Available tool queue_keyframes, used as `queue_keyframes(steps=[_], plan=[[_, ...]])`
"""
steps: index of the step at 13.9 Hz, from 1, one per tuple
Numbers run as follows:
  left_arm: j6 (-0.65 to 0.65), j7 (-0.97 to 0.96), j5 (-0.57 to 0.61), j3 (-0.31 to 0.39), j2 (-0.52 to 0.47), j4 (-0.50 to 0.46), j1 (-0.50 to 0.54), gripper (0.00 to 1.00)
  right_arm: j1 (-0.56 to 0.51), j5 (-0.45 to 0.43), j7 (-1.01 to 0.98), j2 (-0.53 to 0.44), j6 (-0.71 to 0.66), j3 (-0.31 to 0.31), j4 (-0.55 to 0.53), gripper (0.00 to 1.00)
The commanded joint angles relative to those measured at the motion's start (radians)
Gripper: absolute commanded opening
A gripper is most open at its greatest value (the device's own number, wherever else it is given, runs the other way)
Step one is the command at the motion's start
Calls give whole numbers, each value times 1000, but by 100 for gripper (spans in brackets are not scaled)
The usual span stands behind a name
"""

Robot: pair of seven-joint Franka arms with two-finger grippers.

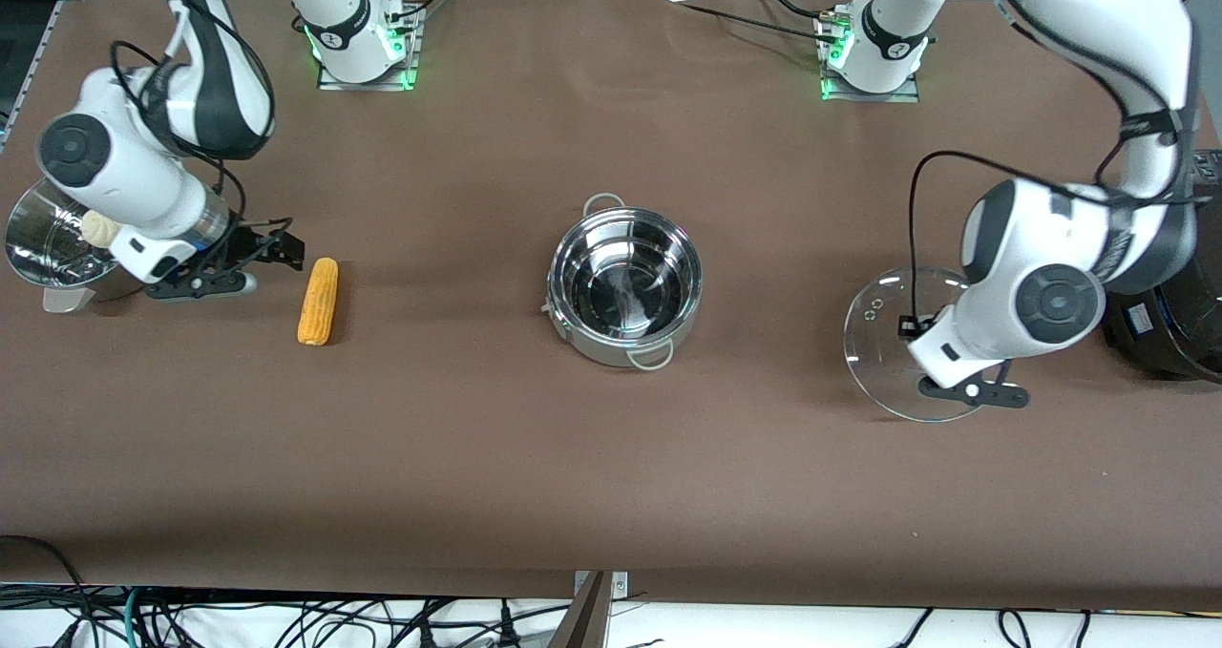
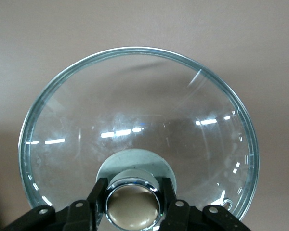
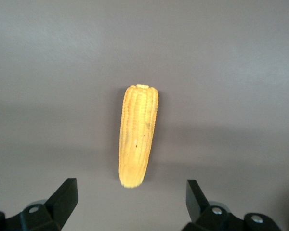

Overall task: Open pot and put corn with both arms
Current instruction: 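Lift the lid with the left gripper while the right gripper reaches the corn, then lower the lid onto the table while the right gripper grasps the corn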

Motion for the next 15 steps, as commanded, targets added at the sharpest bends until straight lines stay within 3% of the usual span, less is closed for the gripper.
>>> queue_keyframes(steps=[1, 4, 7, 11, 12, 13, 14, 15], plan=[[187, 19, 32, -11, -49, -182, 53, 22, -4, -4, 20, 73, 118, -2, -41, 100], [396, 18, 30, -11, -26, -300, 64, 22, -4, -4, 18, 131, 203, 0, -43, 100], [402, 18, 30, -13, -12, -299, 87, 25, -2, -4, 20, 199, 315, 0, -43, 99], [408, 19, 27, -17, 25, -291, 119, 29, -2, -6, 20, 229, 345, 2, -40, 95], [408, 18, 27, -17, 30, -289, 119, 35, -2, -6, 20, 239, 361, 2, -40, 93], [407, 18, 26, -17, 30, -288, 119, 55, -2, -6, 20, 240, 362, 2, -40, 90], [405, 18, 26, -17, 30, -285, 119, 88, -2, -6, 20, 239, 359, 2, -40, 87], [401, 18, 24, -17, 28, -276, 121, 100, -2, -6, 20, 237, 359, 2, -40, 84]])
